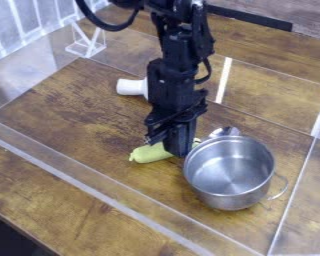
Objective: Move the green spoon to the right
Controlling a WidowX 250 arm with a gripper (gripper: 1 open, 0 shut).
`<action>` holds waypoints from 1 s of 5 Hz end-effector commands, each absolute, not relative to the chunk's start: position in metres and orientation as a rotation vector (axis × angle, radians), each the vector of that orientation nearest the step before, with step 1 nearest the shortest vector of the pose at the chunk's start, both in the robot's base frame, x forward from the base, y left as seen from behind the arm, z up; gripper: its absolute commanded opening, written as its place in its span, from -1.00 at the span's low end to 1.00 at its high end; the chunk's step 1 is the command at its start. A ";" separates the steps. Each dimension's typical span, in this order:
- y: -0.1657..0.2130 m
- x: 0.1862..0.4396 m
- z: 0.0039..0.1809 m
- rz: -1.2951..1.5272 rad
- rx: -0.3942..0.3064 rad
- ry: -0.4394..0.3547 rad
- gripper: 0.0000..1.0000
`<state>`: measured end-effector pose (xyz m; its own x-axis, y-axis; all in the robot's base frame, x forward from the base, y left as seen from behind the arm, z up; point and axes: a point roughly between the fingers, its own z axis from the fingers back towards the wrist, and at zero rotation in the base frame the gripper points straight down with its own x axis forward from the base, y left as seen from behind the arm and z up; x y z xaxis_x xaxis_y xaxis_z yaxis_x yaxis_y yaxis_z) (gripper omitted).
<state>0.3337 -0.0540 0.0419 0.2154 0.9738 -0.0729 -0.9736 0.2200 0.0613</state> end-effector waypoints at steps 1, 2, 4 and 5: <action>-0.053 0.336 0.063 1.382 -0.051 0.069 -1.00; -0.056 0.337 0.067 1.401 -0.061 0.076 -1.00; -0.059 0.334 0.067 1.412 -0.083 0.089 -1.00; -0.058 0.331 0.064 1.409 -0.093 0.095 -1.00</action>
<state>0.3281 -0.0612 0.0384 0.1603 0.9790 -0.1262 -0.9831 0.1698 0.0685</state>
